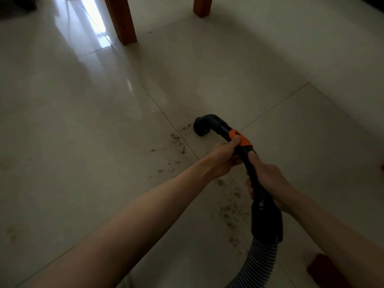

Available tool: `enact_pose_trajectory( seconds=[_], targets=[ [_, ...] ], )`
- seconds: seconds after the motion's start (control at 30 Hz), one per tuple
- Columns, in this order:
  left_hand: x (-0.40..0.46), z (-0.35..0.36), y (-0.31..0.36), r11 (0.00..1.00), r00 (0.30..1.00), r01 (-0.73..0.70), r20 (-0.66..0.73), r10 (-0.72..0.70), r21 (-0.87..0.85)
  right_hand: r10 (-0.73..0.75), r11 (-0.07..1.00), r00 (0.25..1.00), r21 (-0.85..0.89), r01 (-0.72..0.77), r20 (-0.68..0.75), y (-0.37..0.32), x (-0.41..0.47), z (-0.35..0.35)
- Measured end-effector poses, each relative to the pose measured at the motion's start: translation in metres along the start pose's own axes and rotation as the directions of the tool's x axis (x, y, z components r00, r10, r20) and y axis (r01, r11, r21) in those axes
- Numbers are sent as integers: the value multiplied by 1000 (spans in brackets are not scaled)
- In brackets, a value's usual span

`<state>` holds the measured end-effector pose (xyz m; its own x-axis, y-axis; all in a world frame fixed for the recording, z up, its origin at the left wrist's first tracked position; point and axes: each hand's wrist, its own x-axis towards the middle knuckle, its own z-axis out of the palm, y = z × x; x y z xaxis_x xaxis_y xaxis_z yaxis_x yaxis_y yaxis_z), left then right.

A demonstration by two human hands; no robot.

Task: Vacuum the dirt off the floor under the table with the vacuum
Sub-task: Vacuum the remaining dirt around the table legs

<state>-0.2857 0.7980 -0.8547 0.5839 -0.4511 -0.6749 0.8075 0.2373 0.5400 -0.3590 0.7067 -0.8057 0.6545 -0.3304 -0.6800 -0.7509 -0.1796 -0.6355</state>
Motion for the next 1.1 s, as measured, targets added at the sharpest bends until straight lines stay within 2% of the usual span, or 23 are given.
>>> enact_pose_trajectory(
  seconds=[0.33, 0.53, 0.8, 1.1],
  targets=[
    [-9, -6, 13, 995, 991, -63, -127, 52, -82, -69, 992, 996, -101, 74, 52, -12, 3, 16],
    [-19, -10, -6, 994, 988, -58, -148, 44, -92, -55, 984, 996, -168, 67, 76, 1, -8, 13],
    [-23, -10, 16, 994, 983, -90, -165, 77, -69, -102, 982, 992, -151, 112, 70, -16, -2, 22],
    [-36, -23, 0, 983, 981, -99, -181, 70, -156, -64, 976, 989, -198, 90, 137, -7, -12, 23]
  ],
)
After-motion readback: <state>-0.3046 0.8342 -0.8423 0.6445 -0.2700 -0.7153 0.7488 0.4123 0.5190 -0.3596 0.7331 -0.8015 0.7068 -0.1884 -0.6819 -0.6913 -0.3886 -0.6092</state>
